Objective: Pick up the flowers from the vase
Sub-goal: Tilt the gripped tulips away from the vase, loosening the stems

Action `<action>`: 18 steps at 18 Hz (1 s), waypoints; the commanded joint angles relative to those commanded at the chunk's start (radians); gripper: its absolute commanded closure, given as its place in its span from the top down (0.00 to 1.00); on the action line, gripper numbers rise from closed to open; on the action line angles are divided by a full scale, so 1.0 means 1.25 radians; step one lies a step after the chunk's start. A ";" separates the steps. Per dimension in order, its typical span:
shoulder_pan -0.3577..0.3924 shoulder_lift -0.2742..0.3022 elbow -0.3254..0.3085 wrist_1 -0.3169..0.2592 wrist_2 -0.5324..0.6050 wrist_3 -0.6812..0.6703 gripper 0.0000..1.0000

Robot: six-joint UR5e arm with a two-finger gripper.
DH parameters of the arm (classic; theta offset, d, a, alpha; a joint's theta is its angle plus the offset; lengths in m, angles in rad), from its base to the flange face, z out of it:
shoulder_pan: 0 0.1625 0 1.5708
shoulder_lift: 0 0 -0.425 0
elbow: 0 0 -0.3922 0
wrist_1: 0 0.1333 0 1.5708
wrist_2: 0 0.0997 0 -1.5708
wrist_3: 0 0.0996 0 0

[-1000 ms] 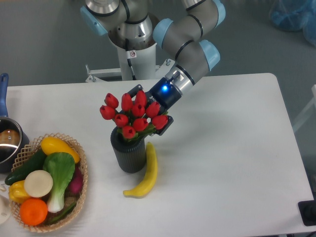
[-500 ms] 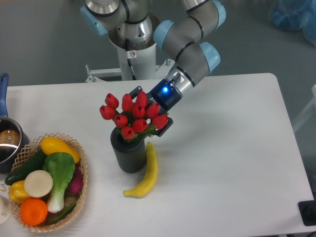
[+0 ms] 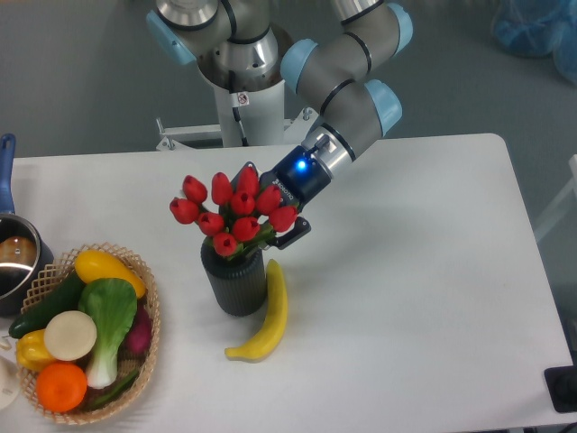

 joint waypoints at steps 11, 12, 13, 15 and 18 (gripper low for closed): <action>0.001 0.001 0.004 0.001 -0.032 -0.001 0.49; 0.001 0.002 0.004 0.001 -0.032 -0.001 0.49; 0.002 0.004 0.004 0.001 -0.032 -0.004 0.45; 0.001 0.005 0.002 0.001 -0.032 -0.005 0.43; 0.001 0.005 0.004 0.001 -0.032 -0.005 0.40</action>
